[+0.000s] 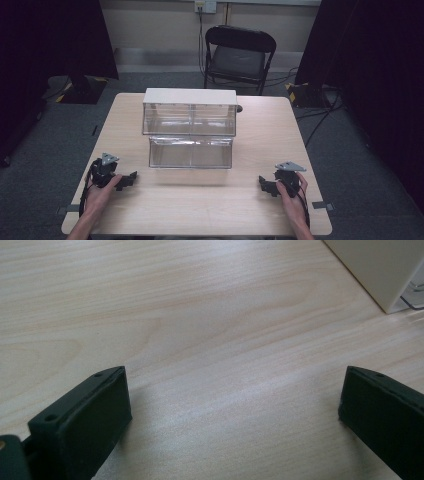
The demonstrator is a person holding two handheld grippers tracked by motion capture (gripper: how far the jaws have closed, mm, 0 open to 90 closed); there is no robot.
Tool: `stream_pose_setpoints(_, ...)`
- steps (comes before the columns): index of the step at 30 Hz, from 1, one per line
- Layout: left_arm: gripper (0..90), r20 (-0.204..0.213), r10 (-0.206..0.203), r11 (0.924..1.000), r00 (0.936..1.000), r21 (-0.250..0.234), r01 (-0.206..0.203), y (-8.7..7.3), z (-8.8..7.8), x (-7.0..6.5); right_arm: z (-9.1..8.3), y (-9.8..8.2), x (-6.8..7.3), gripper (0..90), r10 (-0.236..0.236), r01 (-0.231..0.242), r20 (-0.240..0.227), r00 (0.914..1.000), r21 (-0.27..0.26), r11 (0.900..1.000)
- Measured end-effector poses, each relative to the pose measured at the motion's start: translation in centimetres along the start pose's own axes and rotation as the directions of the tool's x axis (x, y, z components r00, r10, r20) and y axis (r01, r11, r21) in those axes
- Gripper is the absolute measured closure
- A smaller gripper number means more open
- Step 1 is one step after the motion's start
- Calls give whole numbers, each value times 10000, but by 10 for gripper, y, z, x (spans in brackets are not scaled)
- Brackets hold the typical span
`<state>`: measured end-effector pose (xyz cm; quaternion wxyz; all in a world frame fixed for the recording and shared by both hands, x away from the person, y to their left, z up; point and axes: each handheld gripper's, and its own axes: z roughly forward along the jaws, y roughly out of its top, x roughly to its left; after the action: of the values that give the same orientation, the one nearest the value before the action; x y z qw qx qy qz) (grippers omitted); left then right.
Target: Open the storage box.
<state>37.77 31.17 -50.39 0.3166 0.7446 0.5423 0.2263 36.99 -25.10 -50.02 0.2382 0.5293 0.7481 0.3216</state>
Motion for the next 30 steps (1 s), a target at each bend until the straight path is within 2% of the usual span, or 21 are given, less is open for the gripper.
stream_pose_setpoints(7, 31, 31, 14, 10000, 10000, 36, -14, 0, -2, -1, 0, 0, 0, 124, -1, 1, 4, 10000, -2, 10000)
stream_pose_setpoints(9, 83, 42, 62, 9999, 10000, -93, -62, 1, -4, -2, 0, 0, 0, 124, -2, 2, 5, 10000, -2, 10000)
stream_pose_setpoints(11, 199, 51, 102, 9996, 9999, -251, -100, 1, -6, -4, 0, 0, 0, 124, -1, 1, 4, 10000, -3, 10000)
stream_pose_setpoints(13, 153, 183, 109, 9994, 9998, -321, -103, 3, -9, -7, 0, 0, 0, 124, -3, 3, 3, 10000, -2, 10000)
stream_pose_setpoints(18, 166, 530, 473, 9970, 9975, -630, -439, 7, -15, -14, 0, 0, 0, 124, -4, 4, 5, 10000, -2, 10000)
stream_pose_setpoints(20, 166, 814, 463, 9963, 9956, -763, -401, 9, -16, -18, 0, 0, 0, 124, -6, 6, 5, 10000, -4, 10000)
stream_pose_setpoints(24, 166, 1270, 724, 9936, 9893, -957, -605, 12, -18, -25, 0, 0, 0, 124, -3, 3, 6, 10000, -3, 10000)
stream_pose_setpoints(30, 165, 1591, 883, 9896, 9833, -1269, -683, 17, -25, -34, 0, 0, 0, 124, -5, 5, 7, 10000, -3, 10000)
